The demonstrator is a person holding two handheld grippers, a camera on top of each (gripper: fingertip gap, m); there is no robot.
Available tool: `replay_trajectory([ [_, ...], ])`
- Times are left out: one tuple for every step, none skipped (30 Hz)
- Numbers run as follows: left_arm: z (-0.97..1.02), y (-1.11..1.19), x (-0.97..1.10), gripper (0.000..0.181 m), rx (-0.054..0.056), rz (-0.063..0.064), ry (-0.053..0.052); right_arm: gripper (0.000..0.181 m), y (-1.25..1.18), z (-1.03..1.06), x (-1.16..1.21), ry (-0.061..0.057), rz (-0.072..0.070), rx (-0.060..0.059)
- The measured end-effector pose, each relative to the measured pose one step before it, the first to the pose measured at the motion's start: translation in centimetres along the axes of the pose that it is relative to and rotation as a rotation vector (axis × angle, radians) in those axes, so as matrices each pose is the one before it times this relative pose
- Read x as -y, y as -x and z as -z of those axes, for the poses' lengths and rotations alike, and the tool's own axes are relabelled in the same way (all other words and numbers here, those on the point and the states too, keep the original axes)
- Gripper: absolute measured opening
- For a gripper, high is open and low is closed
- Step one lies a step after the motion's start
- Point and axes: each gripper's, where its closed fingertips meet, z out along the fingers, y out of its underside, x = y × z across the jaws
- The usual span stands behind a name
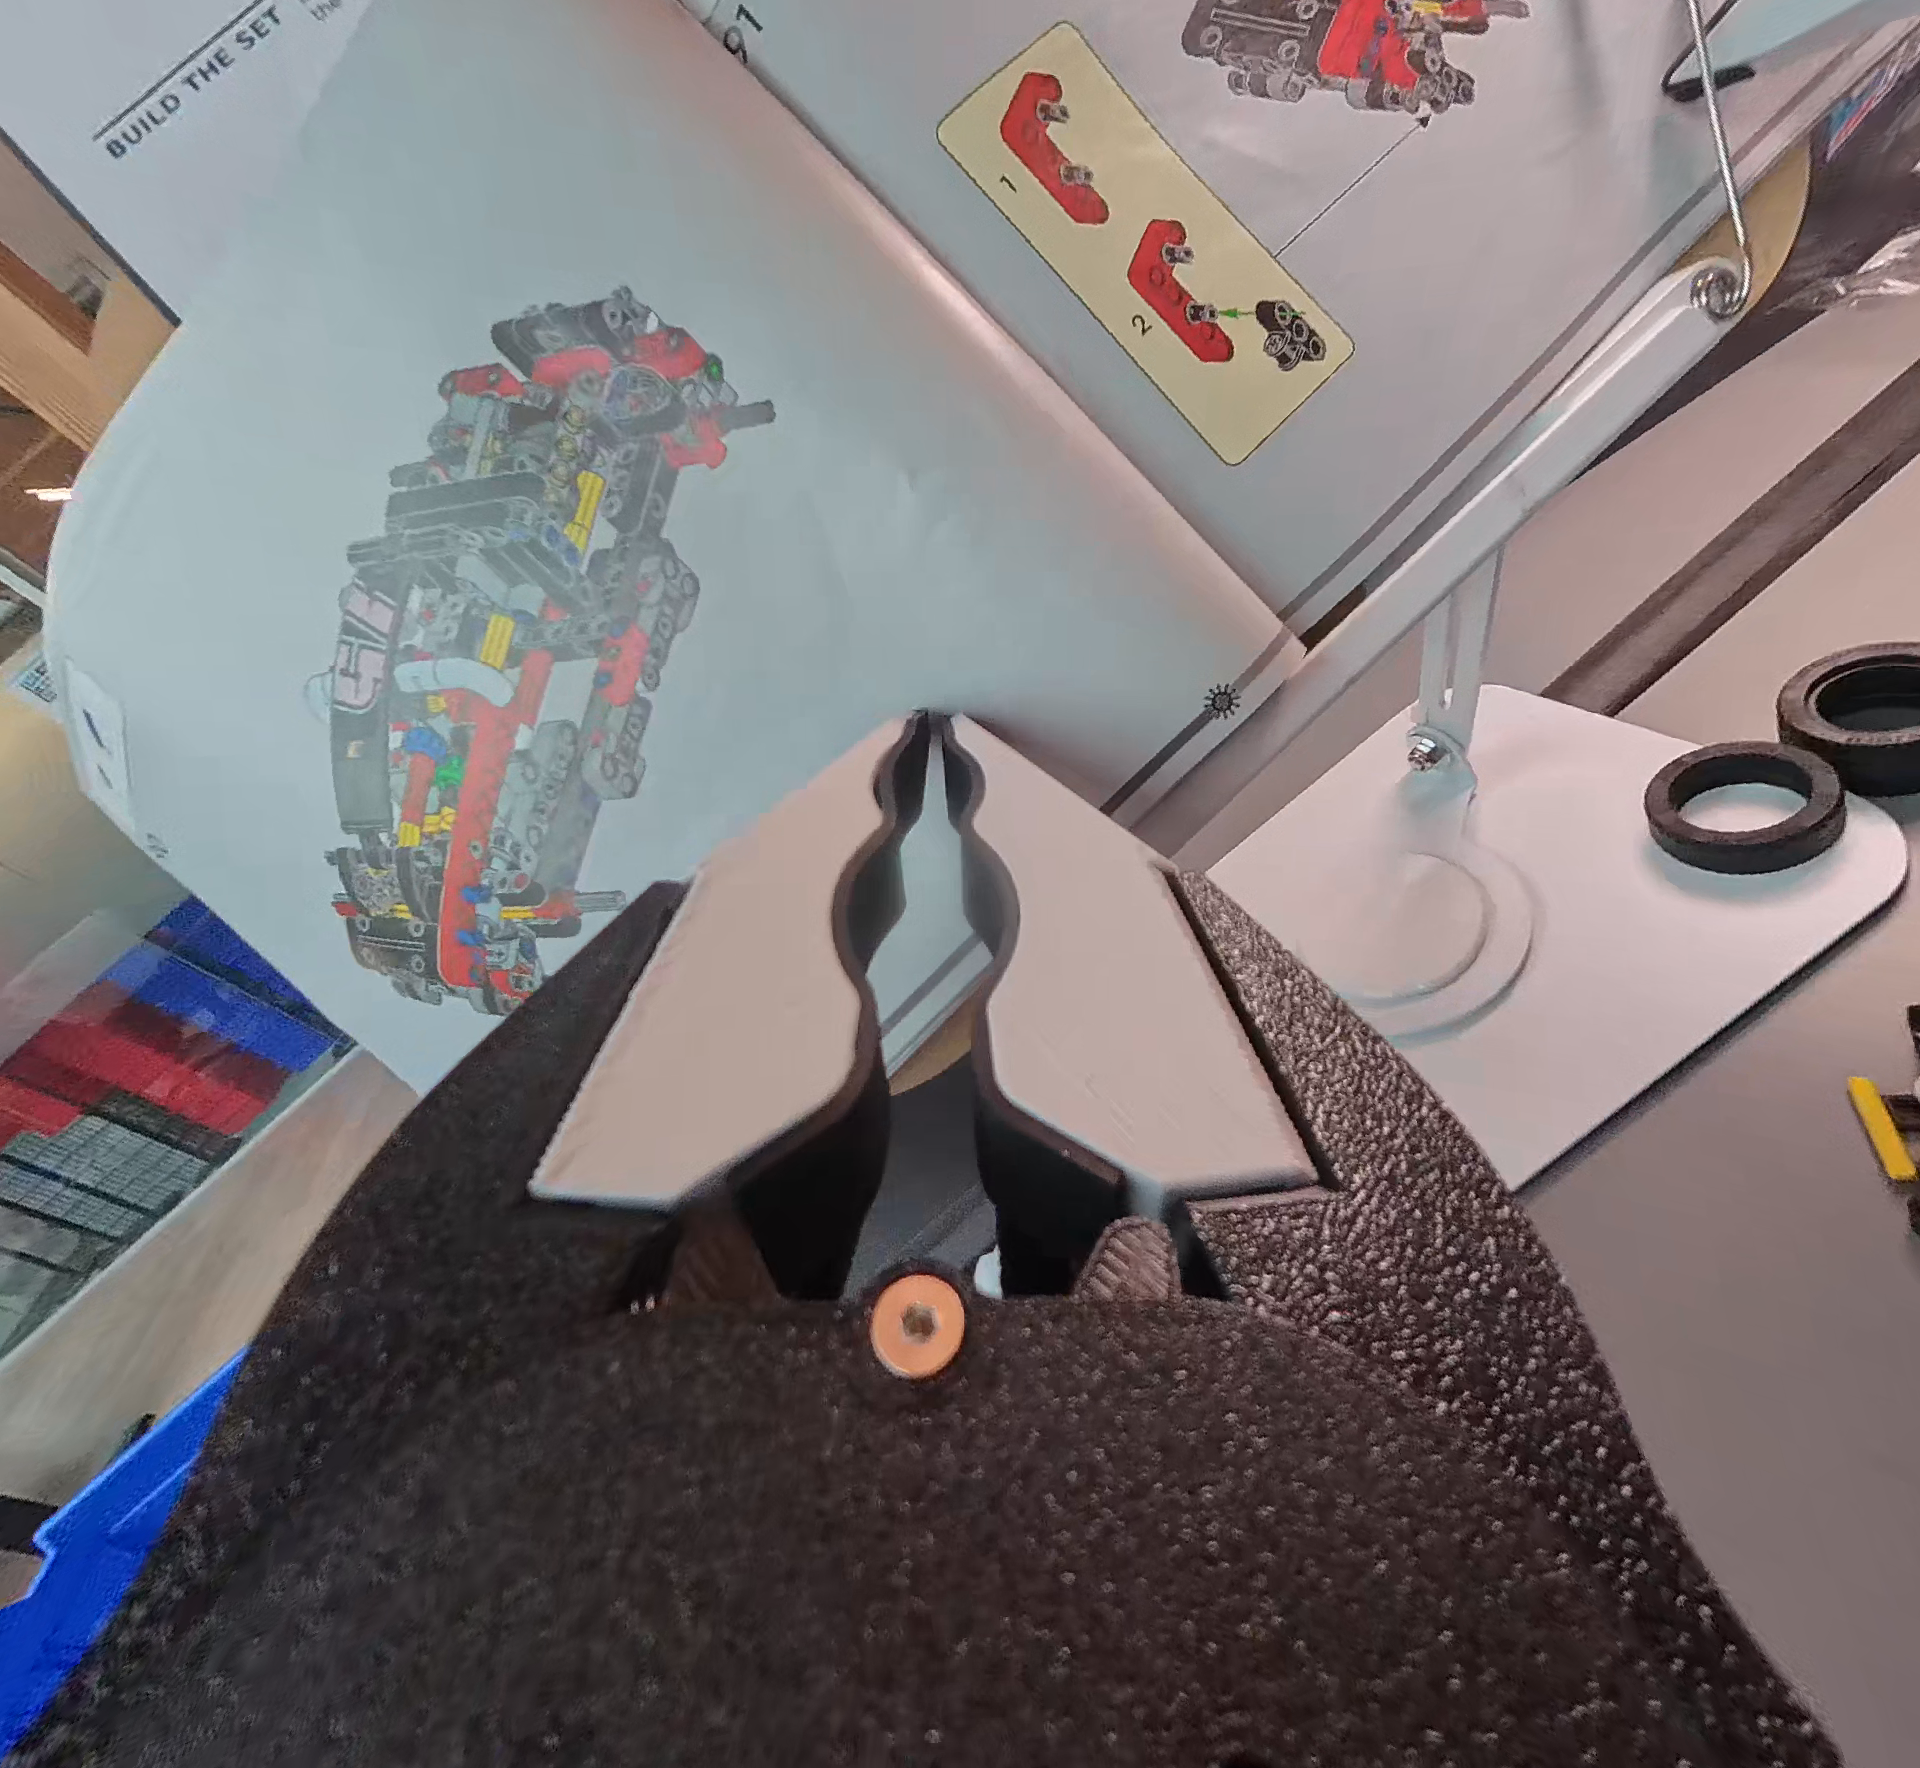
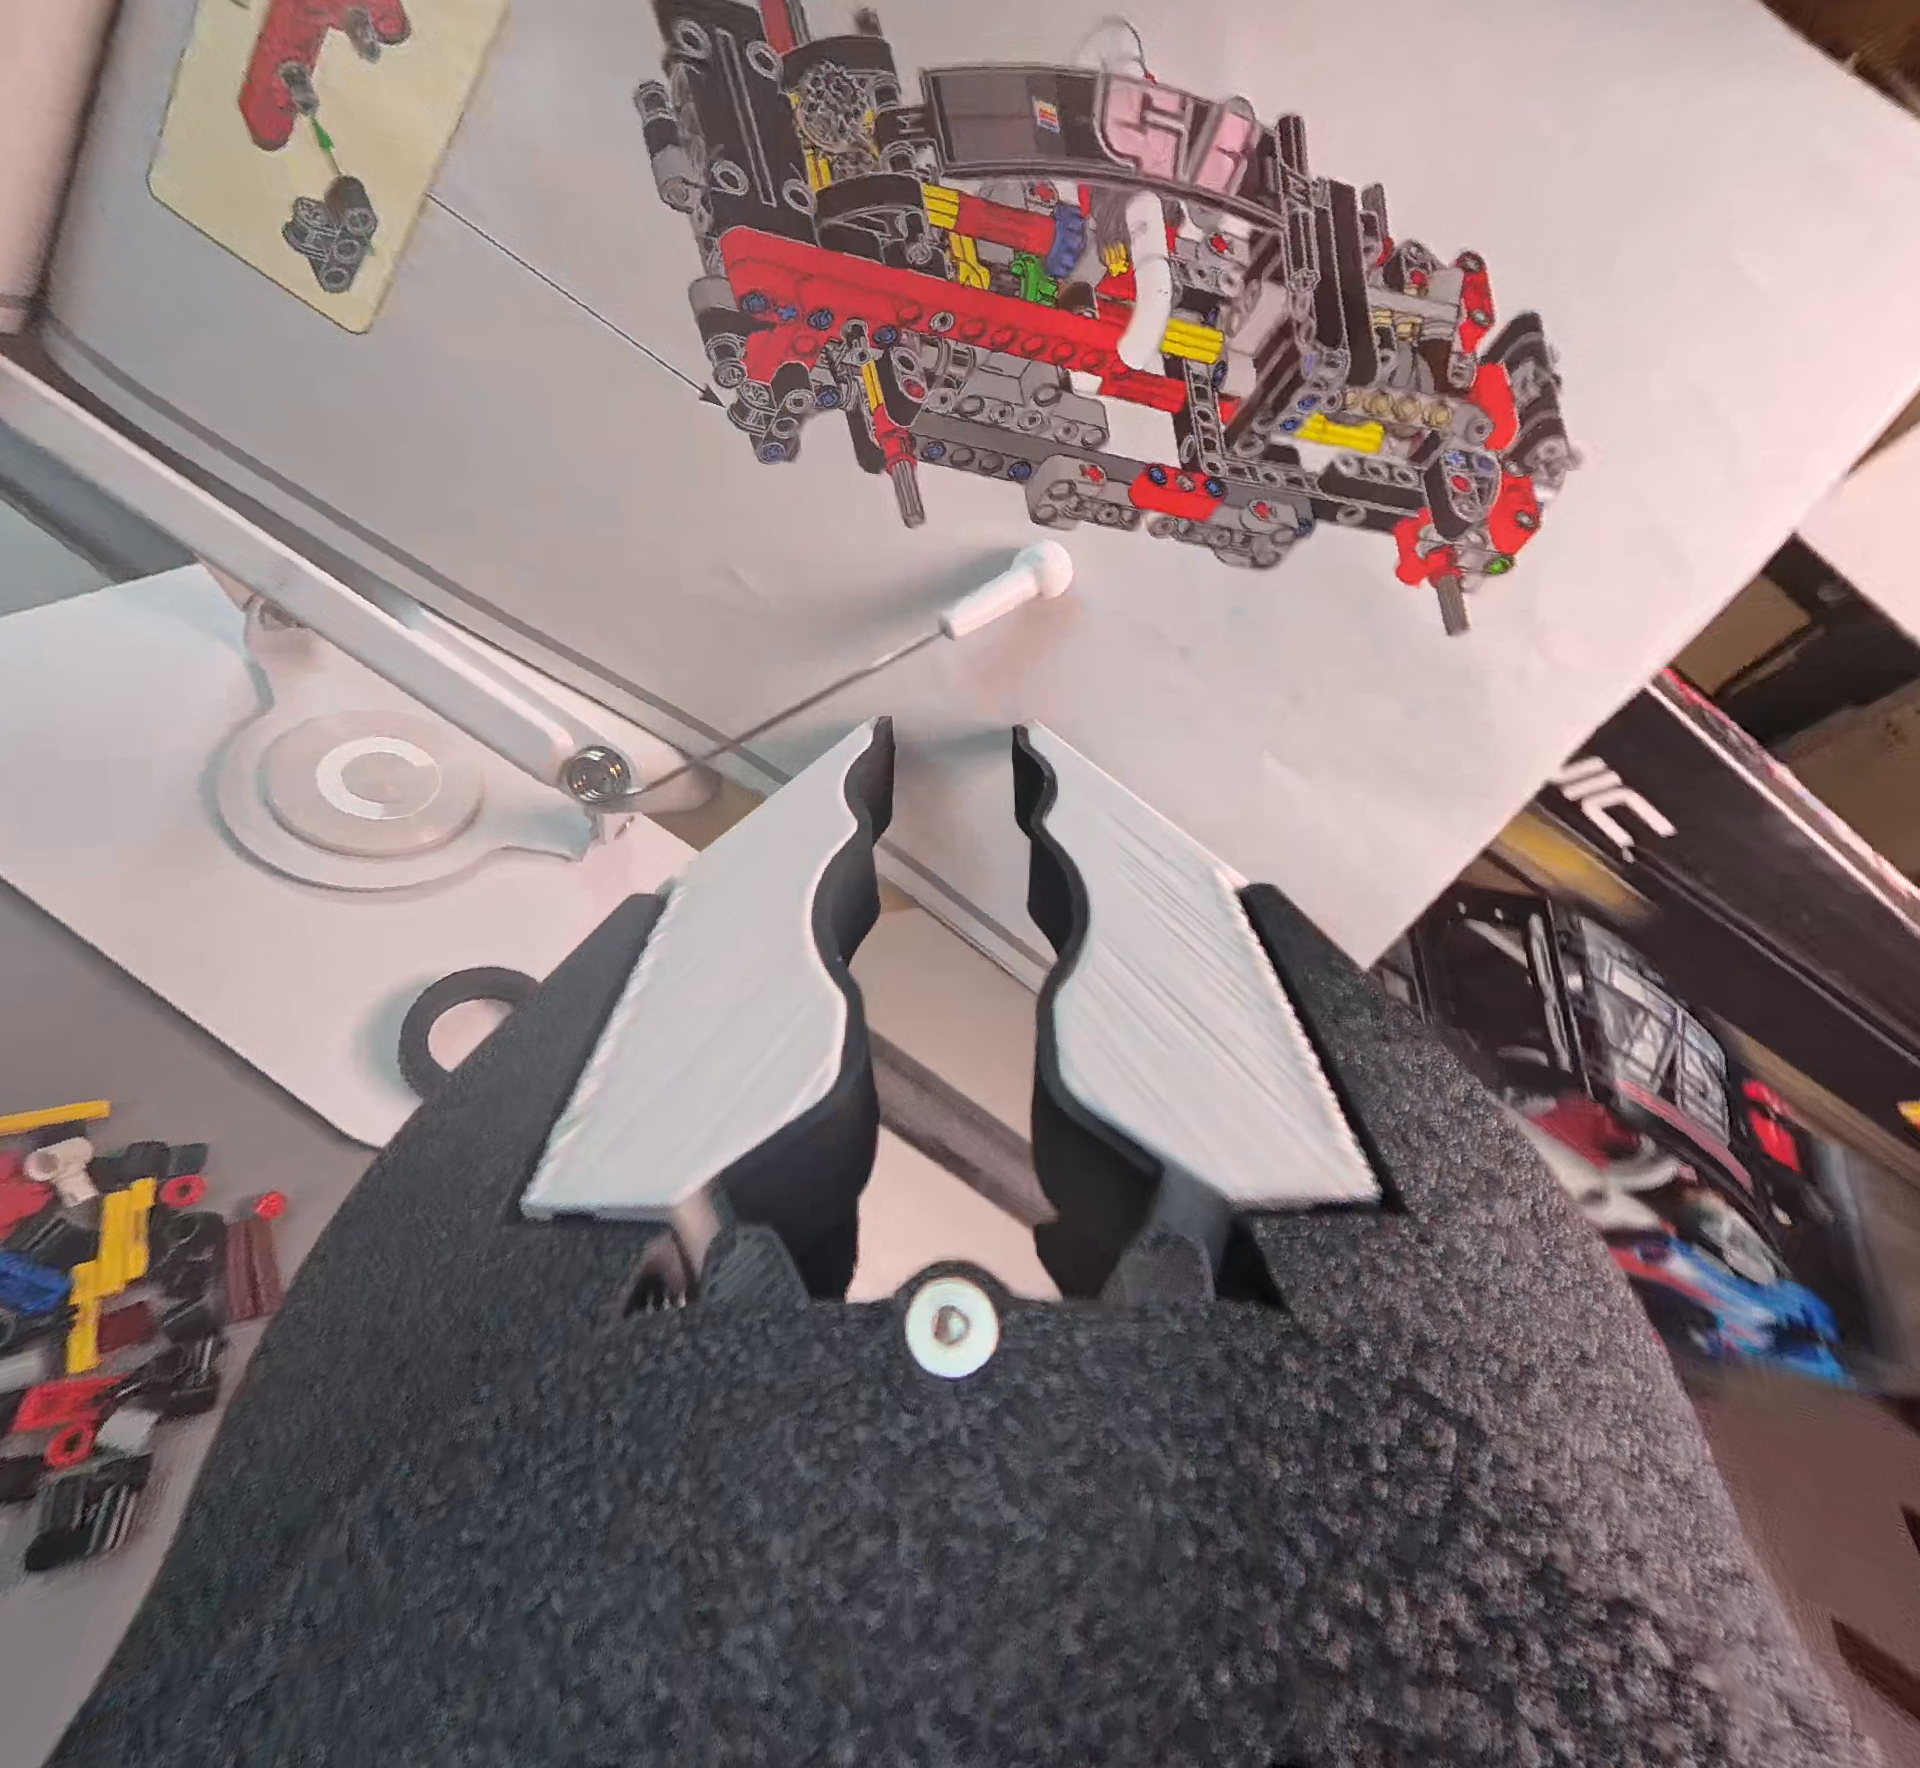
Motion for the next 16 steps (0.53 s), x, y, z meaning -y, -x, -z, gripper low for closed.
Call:
replay_trajectory([
  [-0.094, 0.008, -0.095, 0.001, -0.0005, -0.0164, 0.0066, 0.023, -0.453, 0.552, -0.415, 0.0473, -0.024, -0.0295],
  [-0.092, 0.044, -0.06, 0.001, -0.0001, -0.0103, 0.0019, 0.024, -0.203, 0.798, 0.239, -0.0033, -0.019, -0.0225],
  [-0.104, 0.038, -0.013, 0.001, -0.0008, -0.0036, -0.0017, 0.024, 0.094, 1.01, 0.922, -0.0499, -0.019, -0.0173],
  [-0.122, 0.029, -0.012, 0.001, 0.0, -0.0013, -0.0005, 0.024, 0.488, 0.977, 1.156, -0.0569, -0.003, -0.0085],
  [-0.141, 0.035, 0.005, 0.001, 0.0023, -0.0055, -0.0004, 0.024, 1.02, 0.71, 1.124, -0.047, 0.0188, 0.0093],
  [-0.161, 0.03, 0.002, 0.0, 0.0052, -0.0123, 0.0017, 0.024, 1.446, 0.366, 0.885, -0.0266, 0.0305, 0.0265],
  [-0.171, 0.037, 0.046, 0.0, 0.0068, -0.0205, 0.002, 0.024, 1.869, 0.04, 0.829, -0.0198, 0.0316, 0.0505],
  [-0.16, 0.088, 0.039, 0.0, 0.0109, -0.0306, 0.0031, 0.024, 1.885, -0.244, 0.762, -0.0159, 0.023, 0.0532],
  [-0.152, 0.134, -0.006, 0.0, 0.0156, -0.0385, 0.0045, 0.024, 1.774, -0.558, 0.57, -0.0005, 0.013, 0.0527],
  [-0.129, 0.203, -0.032, 0.0, 0.0192, -0.0322, 0.0017, 0.023, 1.976, -0.822, 0.492, 0.0057, 0.0178, 0.0728],
  [-0.125, 0.236, -0.084, 0.0, 0.0171, -0.0095, -0.0008, 0.024, 1.435, -1.038, 0.459, 0.01, 0.0241, 0.0429],
  [-0.14, 0.152, -0.19, 0.0, 0.0037, 0.0209, 0.0006, 0.023, 0.93, -1.155, 0.566, 0.0025, 0.0392, 0.0156],
  [-0.006, -0.044, -0.062, 0.0, -0.0176, 0.0579, -0.0103, 0.022, 0.832, -1.197, 0.559, 0.0013, 0.0392, 0.0183],
  [0.137, -0.093, -0.087, 0.0, -0.0276, 0.0878, -0.0056, 0.022, 0.458, -1.242, 0.292, 0.0161, 0.0207, 0.0077],
  [0.264, -0.193, -0.217, 0.0, -0.039, 0.0961, 0.0035, 0.022, 0.313, -1.219, 0.042, 0.0249, 0.0147, 0.0073],
  [0.456, -0.028, -0.333, 0.0, -0.0283, 0.0952, 0.01, 0.022, 0.146, -0.881, 0.075, 0.0165, 0.0073, 0.0032],
])
